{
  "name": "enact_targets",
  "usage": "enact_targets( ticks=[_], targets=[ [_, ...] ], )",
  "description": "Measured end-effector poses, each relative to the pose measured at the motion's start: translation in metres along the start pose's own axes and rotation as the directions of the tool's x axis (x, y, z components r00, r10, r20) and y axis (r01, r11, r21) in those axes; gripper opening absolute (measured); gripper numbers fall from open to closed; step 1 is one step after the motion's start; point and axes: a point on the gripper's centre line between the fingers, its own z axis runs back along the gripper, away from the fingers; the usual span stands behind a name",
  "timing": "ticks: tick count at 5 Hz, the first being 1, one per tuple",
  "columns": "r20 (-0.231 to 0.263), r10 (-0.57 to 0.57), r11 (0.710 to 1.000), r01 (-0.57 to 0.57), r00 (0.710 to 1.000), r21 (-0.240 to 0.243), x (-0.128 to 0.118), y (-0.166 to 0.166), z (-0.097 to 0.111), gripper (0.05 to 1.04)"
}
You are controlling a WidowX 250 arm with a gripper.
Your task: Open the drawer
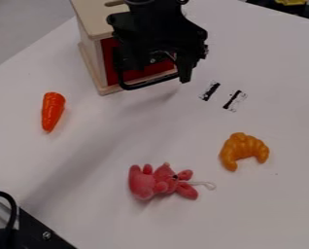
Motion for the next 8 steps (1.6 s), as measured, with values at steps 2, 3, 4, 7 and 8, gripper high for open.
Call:
enact_targets(
  ticks=[2,3,4,7,8],
  targets=[
    [-0.027,-0.067,0.997,0.068,0.997,0.048,-0.011,0.008,-0.008,0.997],
    [-0.011,-0.142,0.988,0.142,0.99,0.063,-0.008,0.011,-0.007,0.997],
    [-0.027,-0.295,0.953,0.296,0.955,0.066,-0.006,0.017,-0.013,0.997],
    [-0.137,-0.654,0.754,0.655,0.744,-0.044,0.024,0.03,-0.055,0.997],
    [-0.189,-0.672,0.738,0.67,0.716,-0.087,0.031,0.033,-0.073,0.997]
  ],
)
